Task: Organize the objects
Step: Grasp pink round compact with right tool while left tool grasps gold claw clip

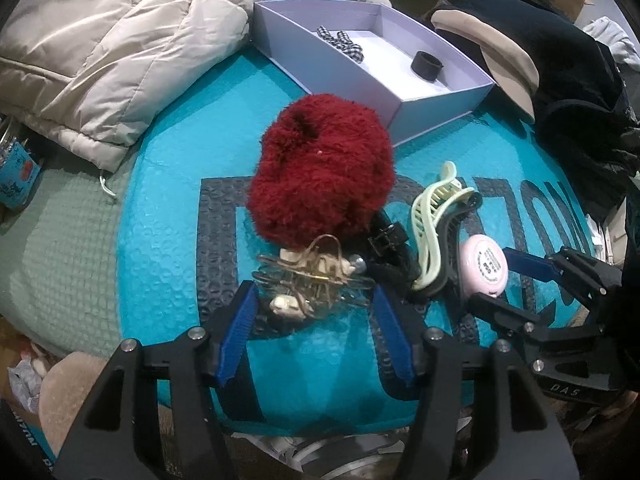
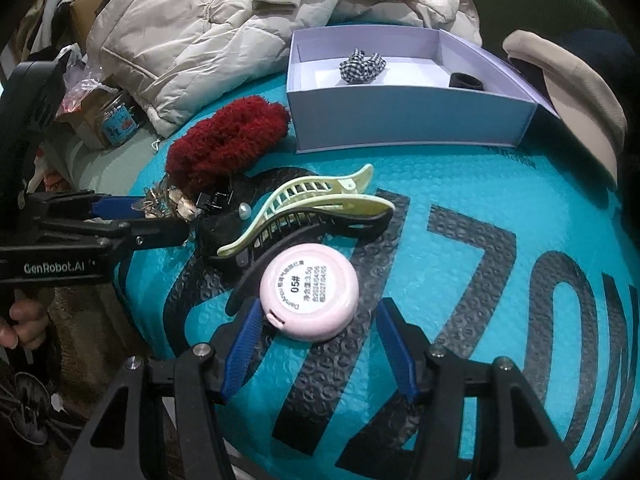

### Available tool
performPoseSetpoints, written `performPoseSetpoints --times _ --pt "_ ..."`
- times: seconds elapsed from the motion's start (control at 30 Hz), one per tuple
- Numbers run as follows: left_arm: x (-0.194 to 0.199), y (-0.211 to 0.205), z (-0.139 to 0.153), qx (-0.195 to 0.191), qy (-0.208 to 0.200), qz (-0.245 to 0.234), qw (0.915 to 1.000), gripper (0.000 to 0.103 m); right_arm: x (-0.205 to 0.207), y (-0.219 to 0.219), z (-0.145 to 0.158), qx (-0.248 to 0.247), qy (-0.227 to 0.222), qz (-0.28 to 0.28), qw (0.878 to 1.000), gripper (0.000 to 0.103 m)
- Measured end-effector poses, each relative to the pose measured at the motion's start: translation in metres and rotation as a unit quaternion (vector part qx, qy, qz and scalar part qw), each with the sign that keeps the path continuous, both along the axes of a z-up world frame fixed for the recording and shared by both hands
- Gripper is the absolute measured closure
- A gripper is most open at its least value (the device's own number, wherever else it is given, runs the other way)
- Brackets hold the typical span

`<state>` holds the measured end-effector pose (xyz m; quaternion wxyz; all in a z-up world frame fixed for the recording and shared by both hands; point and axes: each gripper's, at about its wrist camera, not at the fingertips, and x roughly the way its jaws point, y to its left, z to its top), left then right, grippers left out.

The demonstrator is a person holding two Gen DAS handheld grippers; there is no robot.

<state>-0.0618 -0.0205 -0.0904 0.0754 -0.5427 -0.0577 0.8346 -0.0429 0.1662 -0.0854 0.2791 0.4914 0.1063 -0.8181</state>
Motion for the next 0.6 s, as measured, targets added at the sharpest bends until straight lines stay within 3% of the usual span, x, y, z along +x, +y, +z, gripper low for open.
performPoseSetpoints --times 0.37,0.47,0.6 --pt "-0.0071 0.0012 -0.0056 -0.008 0.021 -0.007 0.9997 0.045 -0.0008 -0.0086 -0.0034 0.012 0.023 0.006 1.0 0.043" --pt "-0.0078 0.0022 -0.0067 -0.013 0.028 -0.007 0.9995 0.045 0.0012 -0.0091 -0.003 0.013 0.029 0.009 0.999 0.052" --pt "-0.0054 0.0017 -0.0065 -0.006 0.038 -0.01 0.9992 0.052 0.0019 -0.0071 -0.002 0.011 0.029 0.007 0.999 0.052"
